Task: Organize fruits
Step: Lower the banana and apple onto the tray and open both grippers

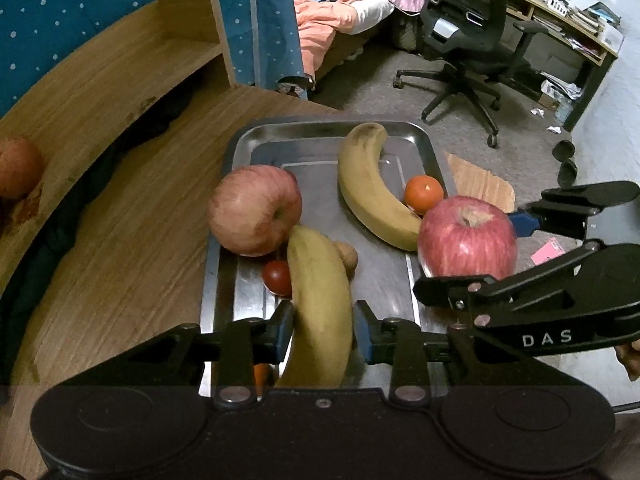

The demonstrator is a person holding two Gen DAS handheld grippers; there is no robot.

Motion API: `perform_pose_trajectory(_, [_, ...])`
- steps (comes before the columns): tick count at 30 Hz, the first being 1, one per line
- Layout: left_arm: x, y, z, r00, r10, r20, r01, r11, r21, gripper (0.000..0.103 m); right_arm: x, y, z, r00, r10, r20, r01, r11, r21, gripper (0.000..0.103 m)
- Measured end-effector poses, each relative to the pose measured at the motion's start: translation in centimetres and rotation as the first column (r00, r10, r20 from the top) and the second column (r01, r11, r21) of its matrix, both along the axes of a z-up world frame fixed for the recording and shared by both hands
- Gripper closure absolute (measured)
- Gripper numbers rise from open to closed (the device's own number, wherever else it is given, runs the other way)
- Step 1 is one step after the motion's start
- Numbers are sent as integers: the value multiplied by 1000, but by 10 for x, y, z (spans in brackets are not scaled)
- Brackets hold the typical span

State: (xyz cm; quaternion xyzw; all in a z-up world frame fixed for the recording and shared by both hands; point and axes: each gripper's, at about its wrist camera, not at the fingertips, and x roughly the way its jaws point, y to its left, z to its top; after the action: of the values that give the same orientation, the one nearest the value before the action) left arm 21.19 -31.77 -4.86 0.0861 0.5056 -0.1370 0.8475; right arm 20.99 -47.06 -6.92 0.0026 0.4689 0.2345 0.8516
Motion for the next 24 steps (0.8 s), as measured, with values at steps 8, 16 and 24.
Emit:
perform_pose_trajectory(8, [0, 2, 1, 1000, -1, 1, 1, 1000, 2, 69, 2, 1, -2, 1000, 4, -1, -4, 1000, 3, 29])
perform_pose_trajectory(16, [-3, 4, 0, 1000, 3, 8, -3, 1000, -6, 70, 1, 3, 0, 1000, 5, 6, -5, 1000, 23, 29])
perform_pose_trajectory(24, [-9, 11, 6, 999, 24, 31, -24, 1000, -8, 60, -1, 6, 3, 1000, 7, 14, -8, 1000, 17, 28])
